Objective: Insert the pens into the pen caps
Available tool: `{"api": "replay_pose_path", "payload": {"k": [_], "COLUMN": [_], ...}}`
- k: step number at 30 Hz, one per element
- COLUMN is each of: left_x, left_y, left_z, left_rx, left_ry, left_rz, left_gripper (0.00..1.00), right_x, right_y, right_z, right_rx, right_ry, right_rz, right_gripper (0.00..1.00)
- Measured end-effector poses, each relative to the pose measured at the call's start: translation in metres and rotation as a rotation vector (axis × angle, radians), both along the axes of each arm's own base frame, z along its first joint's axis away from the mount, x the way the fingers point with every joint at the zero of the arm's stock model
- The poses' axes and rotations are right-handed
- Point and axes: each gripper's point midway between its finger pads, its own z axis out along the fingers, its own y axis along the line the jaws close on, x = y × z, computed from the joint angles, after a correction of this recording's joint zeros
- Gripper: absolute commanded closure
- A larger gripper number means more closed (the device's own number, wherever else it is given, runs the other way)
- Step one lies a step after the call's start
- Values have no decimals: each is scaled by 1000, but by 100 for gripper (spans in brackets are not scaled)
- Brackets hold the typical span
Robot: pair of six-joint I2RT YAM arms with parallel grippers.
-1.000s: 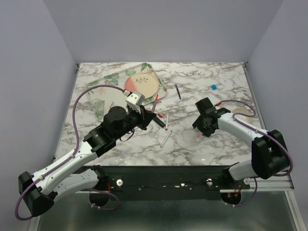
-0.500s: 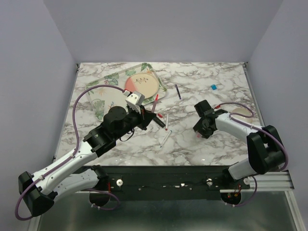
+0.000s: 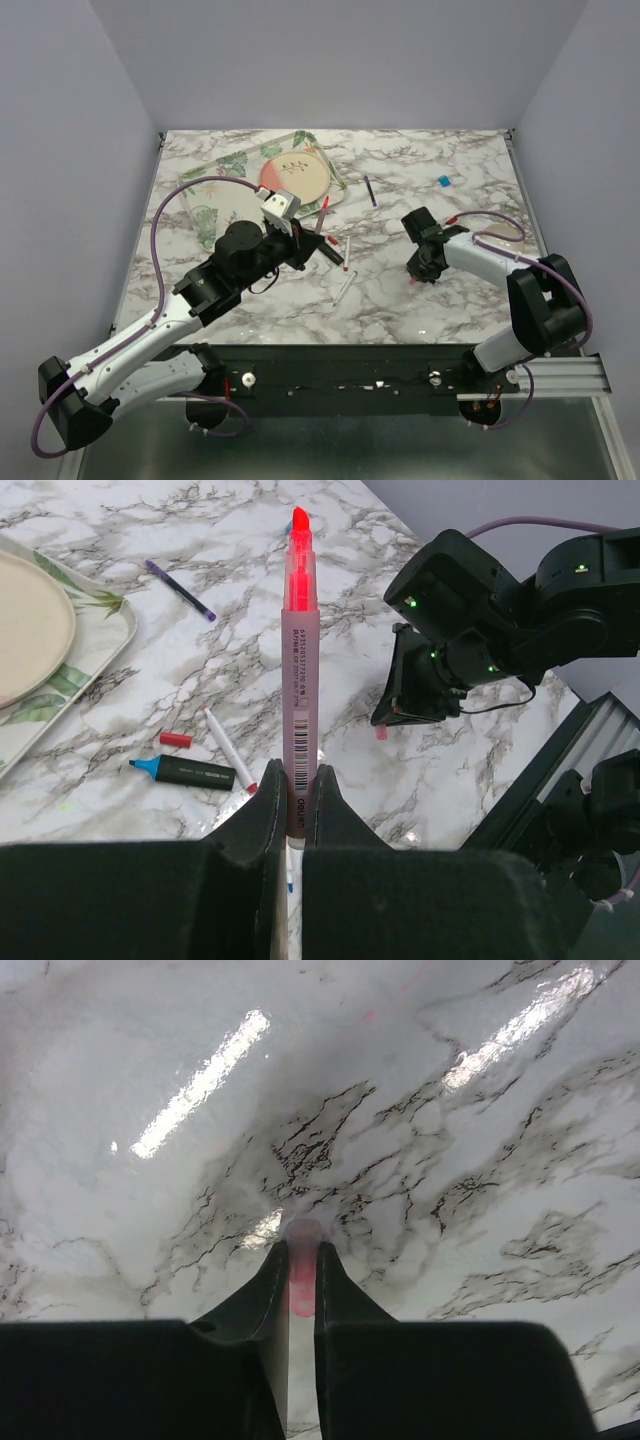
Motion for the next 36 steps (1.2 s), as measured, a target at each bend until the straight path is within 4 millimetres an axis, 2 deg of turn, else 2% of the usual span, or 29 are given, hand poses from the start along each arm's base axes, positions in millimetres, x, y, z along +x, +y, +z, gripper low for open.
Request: {"api": "replay_pose_path", "payload": {"k": [2,7,11,14,16,17,18,21,25,26,29,36], "left_x": [0,1,7,5,-1,-5,-11,-22,-39,-44,-51,-59], "left_y": [0,-1,-10,-21,-29,-32,-37,-46,-56,-58,-62,-65], "left_z": [0,-3,-17,-27,-34,-35,-34,-26,-12,-8,-1,10], "left_rx": [0,8,42,56,62,59,49,13,-55,-76,-113,-182], "left_ry": [0,7,48,84,110,116,120,110,101,99,102,114], "left_rz": [0,1,-11,-53,-107,-138,-183,-262,-369,-396,-441,-497], "left_gripper": [100,100,100,100,100,100,100,100,100,100,100,100], "right_x": [1,3,10,22,34,37,44,45,27,22,6,-11], "right_y": [0,0,3,13,31,37,51,77,106,110,121,131], "right_z": [0,1,13,47,94,105,146,217,309,322,348,342], "right_rx": [-1,-6,-3,45,122,145,207,335,521,553,661,767], "right_ry": [-4,-22,-67,-187,-343,-382,-521,-770,-1098,-1154,-1277,-1332], "right_rz": [2,37,126,221,336,373,444,576,731,758,829,890], "right_gripper": [99,99,99,99,99,99,99,99,99,99,99,99]}}
